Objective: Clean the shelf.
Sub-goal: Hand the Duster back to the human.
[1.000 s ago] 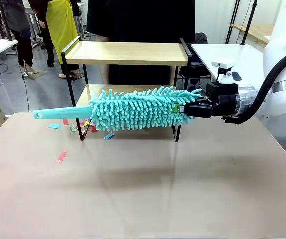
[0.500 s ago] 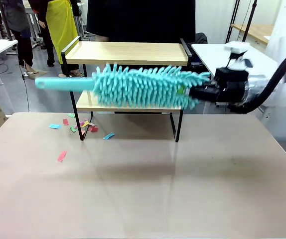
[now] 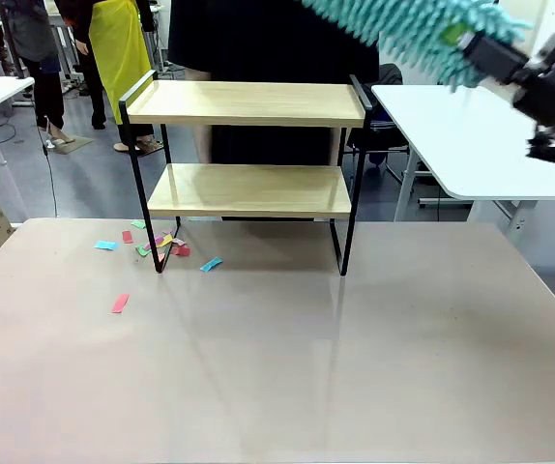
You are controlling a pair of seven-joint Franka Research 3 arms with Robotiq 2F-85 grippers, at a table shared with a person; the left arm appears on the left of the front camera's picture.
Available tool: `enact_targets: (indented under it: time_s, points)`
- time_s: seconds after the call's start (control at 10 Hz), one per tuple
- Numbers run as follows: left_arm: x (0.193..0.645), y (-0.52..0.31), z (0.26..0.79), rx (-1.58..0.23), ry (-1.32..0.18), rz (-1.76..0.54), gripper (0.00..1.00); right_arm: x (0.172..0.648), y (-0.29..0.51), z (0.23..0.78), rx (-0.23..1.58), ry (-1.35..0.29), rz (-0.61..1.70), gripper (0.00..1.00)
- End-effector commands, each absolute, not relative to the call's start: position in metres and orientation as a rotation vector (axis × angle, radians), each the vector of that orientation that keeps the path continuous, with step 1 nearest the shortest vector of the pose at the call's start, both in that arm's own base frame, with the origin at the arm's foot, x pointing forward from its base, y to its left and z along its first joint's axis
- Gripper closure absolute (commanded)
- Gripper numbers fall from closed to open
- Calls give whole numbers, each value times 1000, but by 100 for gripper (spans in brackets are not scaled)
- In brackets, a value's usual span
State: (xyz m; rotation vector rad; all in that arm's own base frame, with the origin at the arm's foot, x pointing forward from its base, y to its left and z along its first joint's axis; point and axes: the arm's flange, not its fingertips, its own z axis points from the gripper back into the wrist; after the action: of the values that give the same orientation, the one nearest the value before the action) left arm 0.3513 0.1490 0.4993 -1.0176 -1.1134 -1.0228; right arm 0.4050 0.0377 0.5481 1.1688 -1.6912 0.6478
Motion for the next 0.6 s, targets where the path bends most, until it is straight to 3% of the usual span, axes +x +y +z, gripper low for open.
enact_targets:
  time_s: [0.0,0.3,0.5]
  points:
    - [348,148,501,-1025,-1121,-1030,0,391,29,552,1020,-1802,470,83]
    - [348,148,501,-1025,-1121,-1030,0,366,-20,547,664,-1897,212,83]
    - [348,148,501,-1025,-1121,-1030,0,360,-42,532,444,-1832,108,83]
